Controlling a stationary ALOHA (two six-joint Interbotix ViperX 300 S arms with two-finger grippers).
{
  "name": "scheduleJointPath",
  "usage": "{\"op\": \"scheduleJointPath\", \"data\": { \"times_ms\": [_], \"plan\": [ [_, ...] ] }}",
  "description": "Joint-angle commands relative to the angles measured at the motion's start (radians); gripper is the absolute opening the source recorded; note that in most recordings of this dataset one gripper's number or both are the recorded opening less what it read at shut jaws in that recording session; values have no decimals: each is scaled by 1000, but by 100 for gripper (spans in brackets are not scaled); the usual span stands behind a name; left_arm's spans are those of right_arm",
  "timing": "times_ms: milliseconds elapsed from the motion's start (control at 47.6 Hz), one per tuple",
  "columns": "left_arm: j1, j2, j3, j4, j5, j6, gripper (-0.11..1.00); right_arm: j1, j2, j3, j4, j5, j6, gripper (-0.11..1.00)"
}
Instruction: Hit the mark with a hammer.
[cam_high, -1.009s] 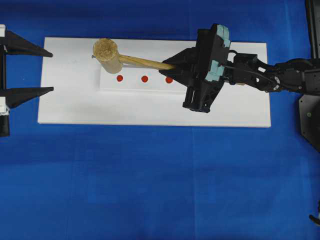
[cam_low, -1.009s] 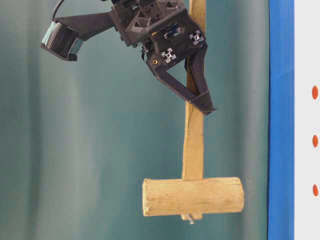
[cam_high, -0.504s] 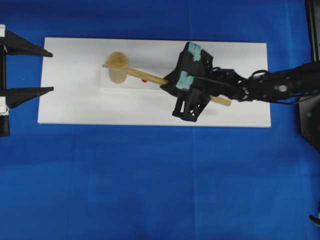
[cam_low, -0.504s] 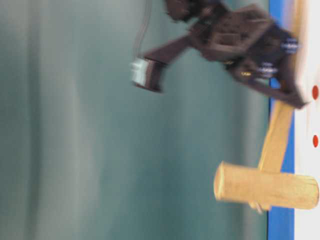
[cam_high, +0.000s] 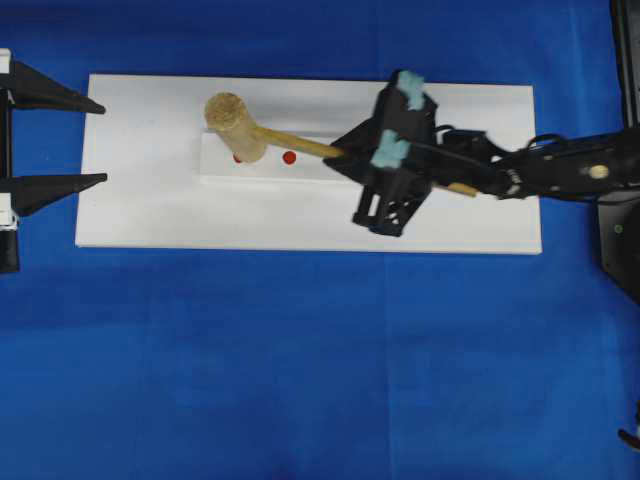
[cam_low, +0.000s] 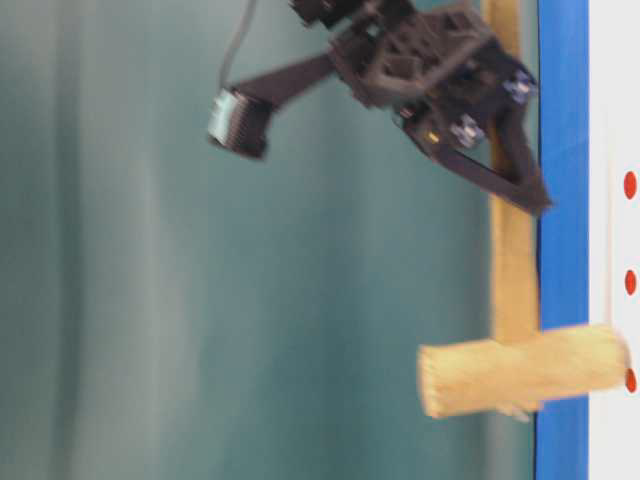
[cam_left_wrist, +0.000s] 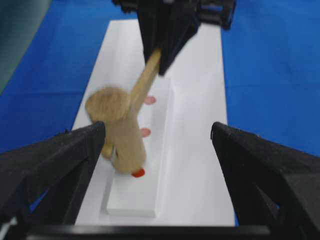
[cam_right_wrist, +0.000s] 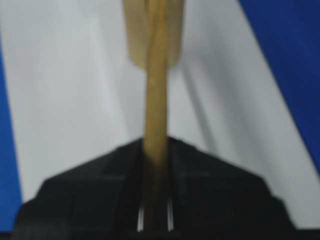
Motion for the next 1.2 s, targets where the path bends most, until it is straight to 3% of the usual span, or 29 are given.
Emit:
{"op": "scheduleJointPath", "data": {
  "times_ms": [0,189,378,672,841,967,1177],
  "plan": [
    [2,3,-9,0,-5,-2,92,9,-104,9,-17,-11,-2,2],
    [2,3,-9,2,-5,-2,92,12,-261,115,-25,-18,-2,2],
    [2,3,-9,0,-6,-2,92,20,-316,161,-23,-20,-2,2],
    [2,3,-9,0,-6,-2,92,23,-278,153,-23,-17,-2,2],
    [2,3,-9,0,-5,-2,92,31,-156,147,-18,6,12,2],
    [2,3,-9,2,-5,-2,92,32,-49,152,37,15,26,2],
    [2,2,-8,2,-5,-2,92,34,-114,158,43,2,18,2]
  ]
}}
